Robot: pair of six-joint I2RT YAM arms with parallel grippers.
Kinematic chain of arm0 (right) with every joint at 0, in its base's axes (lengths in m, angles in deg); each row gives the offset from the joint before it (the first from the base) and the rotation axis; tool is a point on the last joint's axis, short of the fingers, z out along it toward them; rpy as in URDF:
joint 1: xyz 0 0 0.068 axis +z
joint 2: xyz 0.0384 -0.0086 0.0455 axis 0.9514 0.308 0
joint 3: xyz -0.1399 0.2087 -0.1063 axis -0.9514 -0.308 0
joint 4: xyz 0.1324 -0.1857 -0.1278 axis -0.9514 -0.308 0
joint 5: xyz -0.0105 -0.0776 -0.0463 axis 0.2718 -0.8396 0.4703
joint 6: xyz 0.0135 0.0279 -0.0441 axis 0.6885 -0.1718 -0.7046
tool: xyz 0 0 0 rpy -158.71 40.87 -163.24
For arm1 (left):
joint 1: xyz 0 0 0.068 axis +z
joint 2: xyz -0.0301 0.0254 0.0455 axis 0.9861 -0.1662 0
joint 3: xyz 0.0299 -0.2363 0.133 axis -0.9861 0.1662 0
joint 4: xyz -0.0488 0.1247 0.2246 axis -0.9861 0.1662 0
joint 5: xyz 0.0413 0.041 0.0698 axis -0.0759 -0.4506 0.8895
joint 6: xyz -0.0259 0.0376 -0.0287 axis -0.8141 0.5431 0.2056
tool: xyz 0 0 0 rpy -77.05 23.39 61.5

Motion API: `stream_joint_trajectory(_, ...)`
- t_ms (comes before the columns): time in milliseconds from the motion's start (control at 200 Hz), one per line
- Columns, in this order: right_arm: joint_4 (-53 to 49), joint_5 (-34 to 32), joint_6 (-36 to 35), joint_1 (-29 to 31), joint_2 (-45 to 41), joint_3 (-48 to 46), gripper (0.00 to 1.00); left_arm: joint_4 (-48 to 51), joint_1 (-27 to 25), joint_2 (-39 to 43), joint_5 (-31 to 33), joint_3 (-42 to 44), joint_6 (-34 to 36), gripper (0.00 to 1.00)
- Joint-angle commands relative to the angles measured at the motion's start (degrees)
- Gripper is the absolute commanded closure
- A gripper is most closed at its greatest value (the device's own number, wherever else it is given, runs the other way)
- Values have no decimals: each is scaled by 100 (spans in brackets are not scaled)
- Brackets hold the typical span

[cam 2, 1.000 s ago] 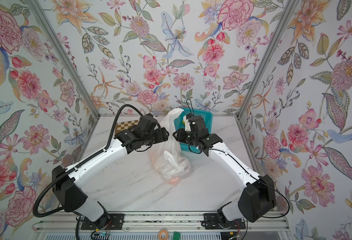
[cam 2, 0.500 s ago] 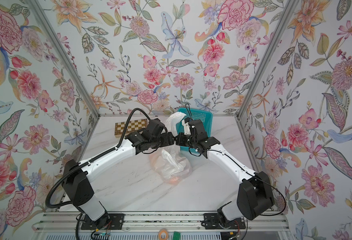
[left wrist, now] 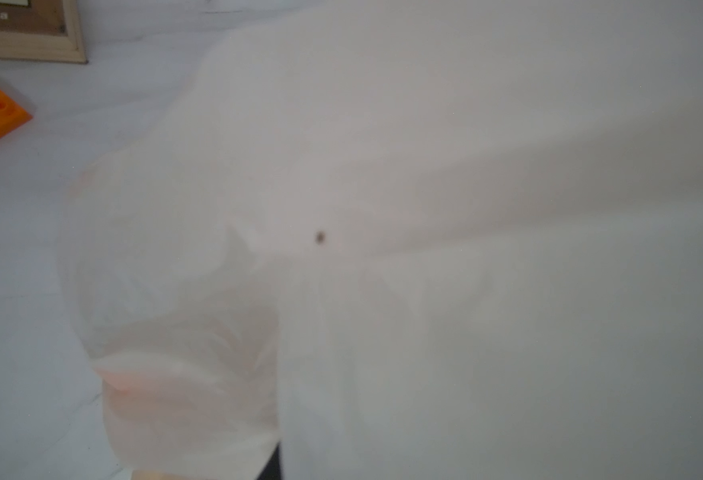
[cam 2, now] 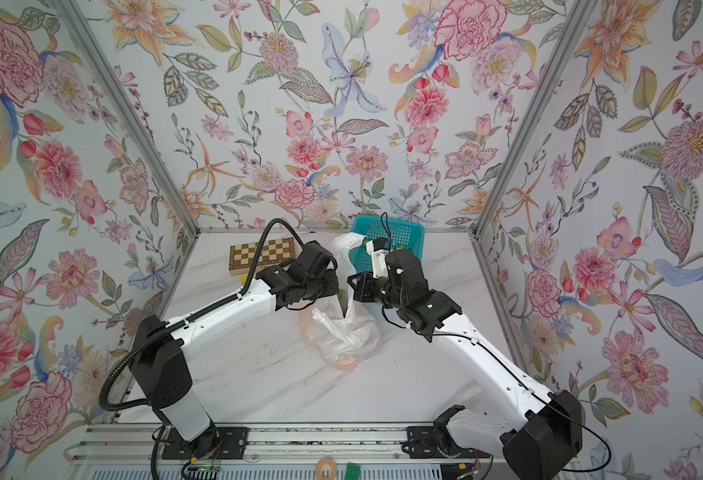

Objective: Untie the knot of the plastic bag and take out the fruit

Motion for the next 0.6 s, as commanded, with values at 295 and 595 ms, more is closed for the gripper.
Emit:
stream_joint_trajectory(295,-1155,-1639,-963,-634,-787,-422,100,921,738,2120,892,1040,865,100)
stream_joint_trajectory(595,-1398,-1485,-902,-1698,-1177,-1207,100,553,1827,3020,30,2104,1589,99)
